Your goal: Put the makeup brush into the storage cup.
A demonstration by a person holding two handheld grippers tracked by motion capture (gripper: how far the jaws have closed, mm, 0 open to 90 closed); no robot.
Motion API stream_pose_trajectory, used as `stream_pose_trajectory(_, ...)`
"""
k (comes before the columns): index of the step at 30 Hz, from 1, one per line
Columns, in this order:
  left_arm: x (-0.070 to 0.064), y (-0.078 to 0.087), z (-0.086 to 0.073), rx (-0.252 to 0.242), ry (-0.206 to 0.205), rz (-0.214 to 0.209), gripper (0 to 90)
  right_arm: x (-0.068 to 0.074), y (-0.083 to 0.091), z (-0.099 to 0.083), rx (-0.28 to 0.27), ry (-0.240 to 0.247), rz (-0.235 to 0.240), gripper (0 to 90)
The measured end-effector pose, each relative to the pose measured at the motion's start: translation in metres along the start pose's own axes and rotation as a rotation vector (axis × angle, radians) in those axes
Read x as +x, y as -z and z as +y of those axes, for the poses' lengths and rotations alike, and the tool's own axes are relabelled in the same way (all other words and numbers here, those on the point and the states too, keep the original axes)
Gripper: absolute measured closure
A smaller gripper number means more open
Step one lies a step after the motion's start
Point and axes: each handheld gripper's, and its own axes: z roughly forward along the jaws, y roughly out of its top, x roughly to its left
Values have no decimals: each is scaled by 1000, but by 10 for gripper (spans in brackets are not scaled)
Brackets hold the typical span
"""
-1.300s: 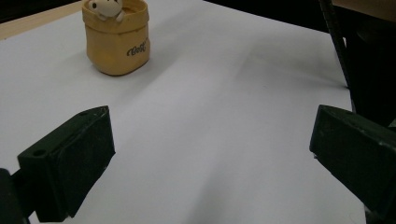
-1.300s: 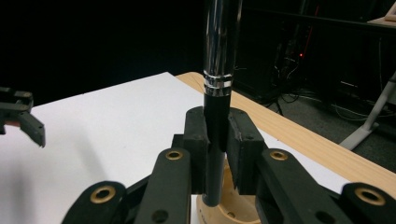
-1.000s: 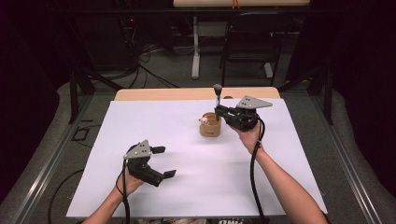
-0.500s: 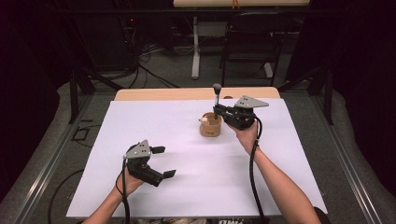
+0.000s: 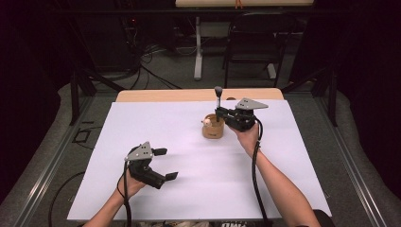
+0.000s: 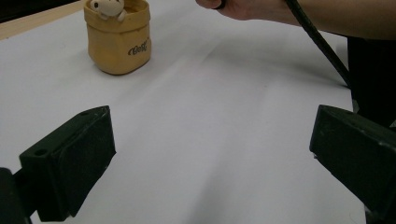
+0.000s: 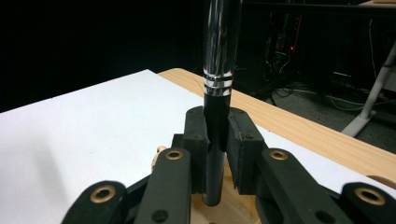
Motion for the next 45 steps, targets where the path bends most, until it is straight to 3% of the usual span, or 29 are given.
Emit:
stream_pose_trajectory(15,0,1,1,0,-5,4,2,0,-11,-19,77,-5,-8,790)
stream_pose_trajectory(41,0,-1,1,-2,5,2,2,-1,-15,-24,112,7,-16,776)
stream_pose_trajectory(45,0,0,1,-11,5,4,2,1,-14,-23,121,-3,-23,373)
